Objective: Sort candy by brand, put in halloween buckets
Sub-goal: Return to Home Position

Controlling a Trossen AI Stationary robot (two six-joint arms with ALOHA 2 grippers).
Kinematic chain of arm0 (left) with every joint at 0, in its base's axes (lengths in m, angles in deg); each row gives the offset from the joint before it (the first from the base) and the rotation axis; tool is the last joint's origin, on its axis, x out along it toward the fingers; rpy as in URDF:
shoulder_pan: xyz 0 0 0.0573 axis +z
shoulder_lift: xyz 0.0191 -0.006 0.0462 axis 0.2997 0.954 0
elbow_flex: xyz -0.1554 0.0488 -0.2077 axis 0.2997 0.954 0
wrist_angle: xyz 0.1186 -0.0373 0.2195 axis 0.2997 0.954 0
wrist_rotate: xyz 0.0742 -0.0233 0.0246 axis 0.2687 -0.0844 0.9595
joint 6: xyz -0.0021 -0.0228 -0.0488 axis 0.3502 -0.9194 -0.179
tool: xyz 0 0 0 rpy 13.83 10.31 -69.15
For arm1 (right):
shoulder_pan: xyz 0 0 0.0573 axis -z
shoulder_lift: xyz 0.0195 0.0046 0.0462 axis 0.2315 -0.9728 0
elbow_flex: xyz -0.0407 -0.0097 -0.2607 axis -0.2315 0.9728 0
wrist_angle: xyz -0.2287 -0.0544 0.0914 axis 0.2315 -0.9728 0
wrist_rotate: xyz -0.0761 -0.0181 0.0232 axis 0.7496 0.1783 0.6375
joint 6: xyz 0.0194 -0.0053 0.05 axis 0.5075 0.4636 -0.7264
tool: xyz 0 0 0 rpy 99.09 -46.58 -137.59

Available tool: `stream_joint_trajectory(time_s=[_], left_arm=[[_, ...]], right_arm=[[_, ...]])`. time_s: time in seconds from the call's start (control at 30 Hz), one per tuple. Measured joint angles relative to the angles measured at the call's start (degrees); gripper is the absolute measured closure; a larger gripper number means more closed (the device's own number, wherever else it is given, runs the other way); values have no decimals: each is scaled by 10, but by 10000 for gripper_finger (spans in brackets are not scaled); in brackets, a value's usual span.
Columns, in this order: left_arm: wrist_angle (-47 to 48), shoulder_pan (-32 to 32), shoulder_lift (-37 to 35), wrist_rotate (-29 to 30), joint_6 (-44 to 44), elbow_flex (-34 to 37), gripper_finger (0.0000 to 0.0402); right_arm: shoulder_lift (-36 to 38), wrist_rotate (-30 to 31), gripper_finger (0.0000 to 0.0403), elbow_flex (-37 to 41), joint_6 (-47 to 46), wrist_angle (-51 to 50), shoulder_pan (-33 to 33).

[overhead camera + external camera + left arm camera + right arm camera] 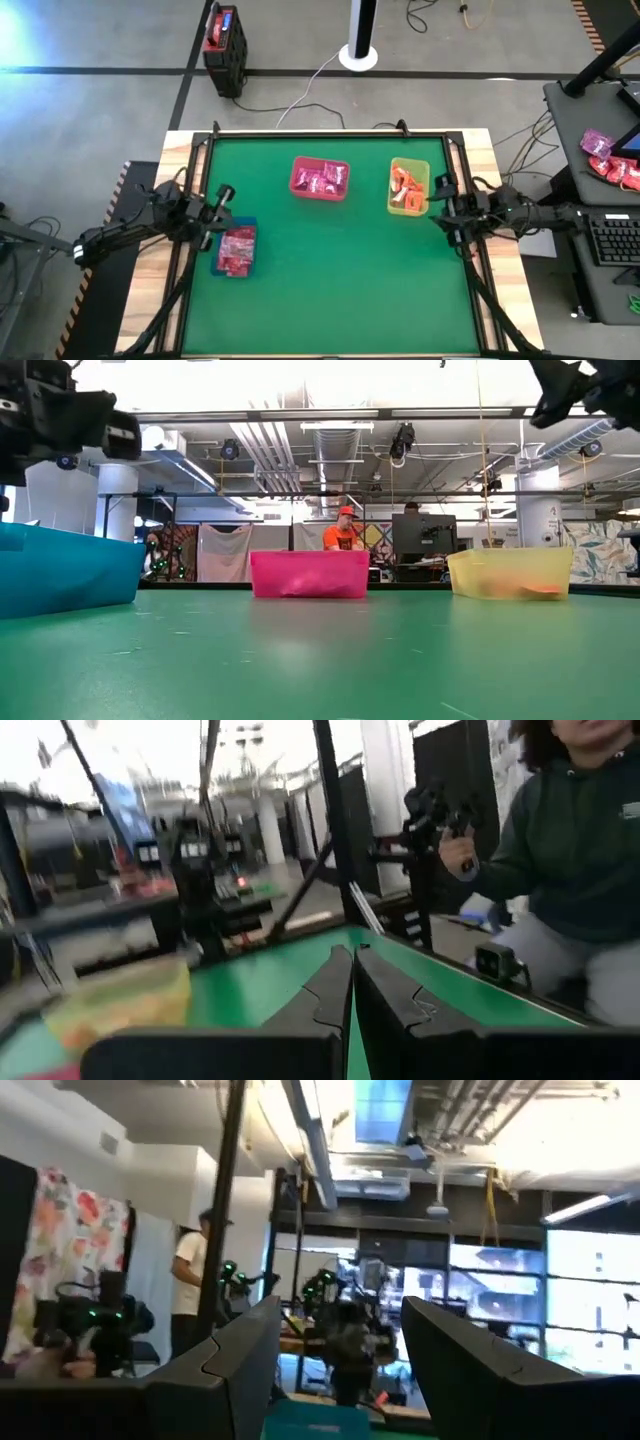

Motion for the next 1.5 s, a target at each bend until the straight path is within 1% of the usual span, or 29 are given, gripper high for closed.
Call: stream_joint_trajectory(time_s=[0.1, 0.2, 0.27, 0.47, 0.9, 1.5], left_arm=[[44, -1, 2, 0, -11, 0, 402], [62, -1, 7, 0, -14, 0, 402], [62, -1, 10, 0, -15, 0, 402], [60, -1, 15, 1, -12, -4, 402], [59, 0, 14, 1, -14, -5, 402], [59, 0, 14, 2, -14, -5, 402]], right_arm=[[-6, -6, 200, 0, 11, -5, 0], [-6, 27, 200, 0, 21, -33, 0], [-6, 41, 200, 0, 28, -40, 0], [-6, 40, 200, 0, 27, -39, 0], [-8, 40, 200, 0, -29, -46, 0], [-8, 40, 200, 0, -29, -47, 0]])
